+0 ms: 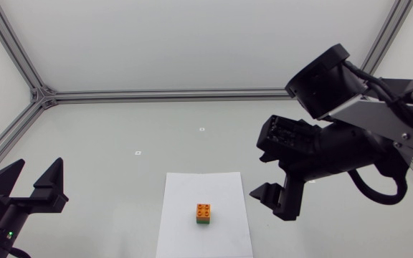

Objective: Pick up the orange 2x2 brick with the right arm and stack it on top of the green 2x2 brick in the center

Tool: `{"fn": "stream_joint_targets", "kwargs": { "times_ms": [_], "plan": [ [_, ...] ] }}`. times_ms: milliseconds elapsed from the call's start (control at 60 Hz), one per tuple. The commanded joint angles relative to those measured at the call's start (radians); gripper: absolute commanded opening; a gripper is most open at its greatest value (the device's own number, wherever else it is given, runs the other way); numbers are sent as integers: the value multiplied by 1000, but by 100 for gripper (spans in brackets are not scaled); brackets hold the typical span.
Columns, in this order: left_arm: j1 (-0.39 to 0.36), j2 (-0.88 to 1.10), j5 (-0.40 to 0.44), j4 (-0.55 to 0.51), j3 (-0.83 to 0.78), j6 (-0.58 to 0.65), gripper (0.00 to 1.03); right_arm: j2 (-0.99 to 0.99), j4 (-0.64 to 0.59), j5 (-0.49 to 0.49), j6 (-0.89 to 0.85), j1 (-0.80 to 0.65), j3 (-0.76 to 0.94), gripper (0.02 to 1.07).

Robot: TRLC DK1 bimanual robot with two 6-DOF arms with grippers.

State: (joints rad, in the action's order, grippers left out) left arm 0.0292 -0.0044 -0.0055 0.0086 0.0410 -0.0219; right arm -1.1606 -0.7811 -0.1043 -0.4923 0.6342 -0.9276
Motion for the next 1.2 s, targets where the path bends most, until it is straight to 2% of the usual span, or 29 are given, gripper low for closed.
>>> {"fn": "stream_joint_targets", "kwargs": {
  "times_ms": [0, 183, 383, 833, 1050, 1100, 1183],
  "plan": [
    [5, -8, 4, -13, -41, 13, 99, 70, 6, 2, 44, -59, 65, 102],
    [5, -8, 4, -15, -41, 13, 99, 249, 48, 9, 61, -148, 171, 102],
    [5, -8, 4, -15, -41, 13, 99, 423, 79, 94, 112, -212, 276, 102],
    [5, -8, 4, -13, -41, 13, 99, 863, 48, 95, 104, -389, 467, 102],
    [5, -8, 4, -13, -41, 13, 99, 986, 197, 98, 162, -558, 553, 102],
    [3, -8, 4, -13, -41, 13, 99, 1018, 230, 63, 179, -597, 566, 102],
    [5, -8, 4, -15, -41, 13, 99, 1059, 288, 59, 218, -628, 596, 102]
  ]
}}
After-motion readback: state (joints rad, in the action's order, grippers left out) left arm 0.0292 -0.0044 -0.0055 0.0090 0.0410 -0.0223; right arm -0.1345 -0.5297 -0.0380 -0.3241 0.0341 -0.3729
